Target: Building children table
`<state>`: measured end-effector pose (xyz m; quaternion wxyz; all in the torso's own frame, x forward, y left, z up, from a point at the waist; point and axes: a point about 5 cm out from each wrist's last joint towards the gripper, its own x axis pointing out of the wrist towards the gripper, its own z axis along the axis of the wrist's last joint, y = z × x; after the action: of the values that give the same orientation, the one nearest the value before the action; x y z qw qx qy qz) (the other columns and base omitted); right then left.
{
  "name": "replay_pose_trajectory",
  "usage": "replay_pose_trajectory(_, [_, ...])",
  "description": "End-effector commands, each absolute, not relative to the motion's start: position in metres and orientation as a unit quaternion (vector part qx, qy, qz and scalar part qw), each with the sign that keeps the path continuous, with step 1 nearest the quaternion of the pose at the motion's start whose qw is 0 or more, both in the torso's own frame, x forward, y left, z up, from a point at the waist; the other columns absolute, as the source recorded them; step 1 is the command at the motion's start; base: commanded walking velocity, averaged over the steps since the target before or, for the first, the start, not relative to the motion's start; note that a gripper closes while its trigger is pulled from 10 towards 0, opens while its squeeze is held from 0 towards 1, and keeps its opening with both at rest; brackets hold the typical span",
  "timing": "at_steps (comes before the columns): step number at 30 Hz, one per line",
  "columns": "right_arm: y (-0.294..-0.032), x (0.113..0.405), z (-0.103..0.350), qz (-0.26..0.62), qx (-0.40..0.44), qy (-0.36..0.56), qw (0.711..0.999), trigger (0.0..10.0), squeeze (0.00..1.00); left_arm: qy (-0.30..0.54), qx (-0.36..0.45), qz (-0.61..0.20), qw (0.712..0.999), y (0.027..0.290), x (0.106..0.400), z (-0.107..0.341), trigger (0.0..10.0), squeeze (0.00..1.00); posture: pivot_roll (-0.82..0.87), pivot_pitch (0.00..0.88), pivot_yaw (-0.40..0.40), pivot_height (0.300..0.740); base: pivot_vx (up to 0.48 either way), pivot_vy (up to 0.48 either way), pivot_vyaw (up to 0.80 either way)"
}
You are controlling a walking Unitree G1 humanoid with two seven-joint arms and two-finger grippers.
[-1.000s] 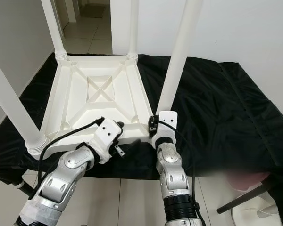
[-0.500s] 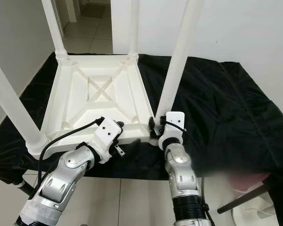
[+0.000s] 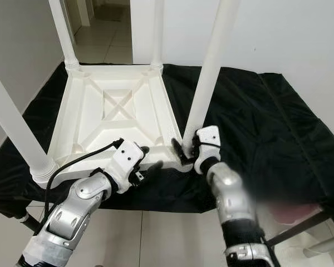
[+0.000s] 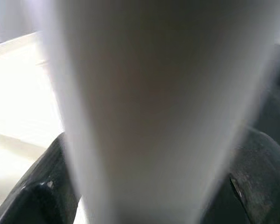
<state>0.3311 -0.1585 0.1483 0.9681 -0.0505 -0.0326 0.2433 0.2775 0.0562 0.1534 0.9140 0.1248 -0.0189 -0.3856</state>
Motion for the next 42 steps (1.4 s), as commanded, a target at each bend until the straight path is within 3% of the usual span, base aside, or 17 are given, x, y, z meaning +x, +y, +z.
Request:
replay_pose_trajectory(1, [-0.158, 0.332, 0.146, 0.272, -0.056, -0.028, 0.96, 10.0, 0.0, -0.01, 0.13, -0.377, 0.917, 0.057, 0.278, 0.151, 10.0, 0.0, 0.01, 0.039, -0.05, 0.74, 0.0, 0.0, 0.0])
replay_pose_trajectory(10, [-0.158, 0.337, 0.143, 0.332, -0.075, -0.016, 0.94, 10.0, 0.0, -0.01, 0.134, -0.379, 0.916, 0.058, 0.278, 0.15, 10.0, 0.0, 0.01, 0.037, -0.05, 0.74, 0.0, 0.0, 0.0])
replay_pose_trajectory(11, [-0.157, 0.338, 0.143, 0.342, -0.076, -0.016, 0.936, 8.2, 0.0, -0.01, 0.134, -0.38, 0.915, 0.058, 0.278, 0.15, 10.0, 0.0, 0.01, 0.037, -0.05, 0.74, 0.0, 0.0, 0.0])
replay_pose_trajectory(12, [-0.157, 0.338, 0.143, 0.342, -0.076, -0.016, 0.936, 8.2, 0.0, -0.01, 0.134, -0.38, 0.915, 0.058, 0.278, 0.15, 10.0, 0.0, 0.01, 0.037, -0.05, 0.74, 0.0, 0.0, 0.0])
replay_pose_trajectory(13, [-0.157, 0.34, 0.144, 0.348, -0.079, -0.017, 0.934, 5.3, 0.0, -0.01, 0.134, -0.38, 0.915, 0.058, 0.278, 0.15, 10.0, 0.0, 0.01, 0.037, -0.05, 0.74, 0.0, 0.0, 0.0])
replay_pose_trajectory(15, [-0.157, 0.34, 0.144, 0.348, -0.079, -0.017, 0.934, 5.3, 0.0, -0.01, 0.134, -0.38, 0.915, 0.058, 0.278, 0.15, 10.0, 0.0, 0.01, 0.037, -0.05, 0.74, 0.0, 0.0, 0.0])
replay_pose_trajectory(16, [-0.158, 0.341, 0.144, 0.353, -0.08, -0.017, 0.932, 3.4, 0.0, -0.01, 0.135, -0.38, 0.915, 0.058, 0.278, 0.15, 10.0, 0.0, 0.01, 0.033, -0.05, 0.74, 0.0, 0.0, 0.0])
replay_pose_trajectory(17, [-0.158, 0.341, 0.143, 0.358, -0.081, -0.016, 0.93, 0.0, 0.0, -0.011, 0.135, -0.38, 0.915, 0.058, 0.278, 0.15, 10.0, 0.0, 0.02, 0.032, -0.051, 0.74, 0.0, 0.0, 0.0])
replay_pose_trajectory(27, [-0.16, 0.341, 0.138, 0.366, -0.074, -0.014, 0.928, 0.0, 0.0, -0.01, 0.137, -0.381, 0.914, 0.058, 0.277, 0.15, 10.0, 0.0, 0.02, 0.034, -0.045, 0.74, 0.0, 0.0, 0.0])
replay_pose_trajectory(28, [-0.161, 0.341, 0.138, 0.365, -0.07, -0.015, 0.928, 10.0, 0.0, -0.01, 0.137, -0.382, 0.914, 0.058, 0.277, 0.15, 10.0, 0.0, 0.02, 0.034, -0.043, 0.74, 0.0, 0.0, 0.0])
replay_pose_trajectory(36, [-0.162, 0.342, 0.138, 0.339, -0.054, -0.022, 0.939, 10.0, 0.0, -0.009, 0.138, -0.384, 0.913, 0.058, 0.276, 0.15, 10.0, 0.0, 0.01, 0.032, -0.039, 0.74, 0.0, 0.0, 0.0])
replay_pose_trajectory(42, [-0.161, 0.345, 0.138, 0.26, -0.048, -0.018, 0.964, 10.0, 0.0, -0.009, 0.139, -0.387, 0.912, 0.057, 0.276, 0.149, 10.0, 0.0, 0.01, 0.03, -0.041, 0.74, 0.0, 0.0, 0.0])
